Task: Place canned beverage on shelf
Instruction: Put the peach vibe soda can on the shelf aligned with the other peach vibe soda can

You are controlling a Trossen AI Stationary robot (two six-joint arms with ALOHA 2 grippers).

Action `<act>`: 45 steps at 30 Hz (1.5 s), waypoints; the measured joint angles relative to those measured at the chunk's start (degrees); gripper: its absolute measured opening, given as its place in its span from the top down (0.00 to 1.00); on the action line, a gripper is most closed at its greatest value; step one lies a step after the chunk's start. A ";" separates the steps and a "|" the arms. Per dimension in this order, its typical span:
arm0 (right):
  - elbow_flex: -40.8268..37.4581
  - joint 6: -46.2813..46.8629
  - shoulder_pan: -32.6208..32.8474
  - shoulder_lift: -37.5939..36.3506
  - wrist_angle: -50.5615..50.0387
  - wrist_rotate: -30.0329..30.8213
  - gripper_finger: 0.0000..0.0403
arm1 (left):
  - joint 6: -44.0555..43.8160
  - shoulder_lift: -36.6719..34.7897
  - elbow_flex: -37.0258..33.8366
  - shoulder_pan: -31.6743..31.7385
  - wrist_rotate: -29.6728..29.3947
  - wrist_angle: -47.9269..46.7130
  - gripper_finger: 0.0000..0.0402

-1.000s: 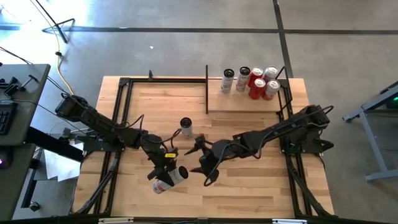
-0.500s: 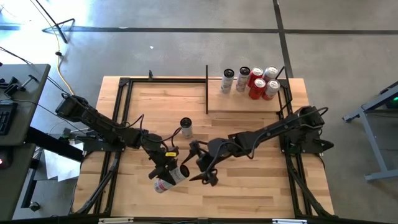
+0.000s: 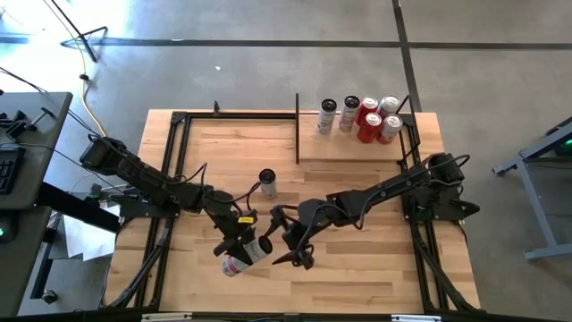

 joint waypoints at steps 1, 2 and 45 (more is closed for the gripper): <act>0.00 -0.48 0.01 0.01 0.00 0.21 0.23 | -0.02 0.00 0.02 0.00 -0.02 -0.02 0.42; 0.07 -0.78 0.01 0.02 -0.20 0.51 0.23 | -0.01 0.00 0.01 0.00 -0.03 -0.02 0.42; 3.21 4.66 -0.19 -0.89 -9.41 2.67 0.22 | 0.72 0.00 0.13 -0.33 -0.60 -0.23 0.42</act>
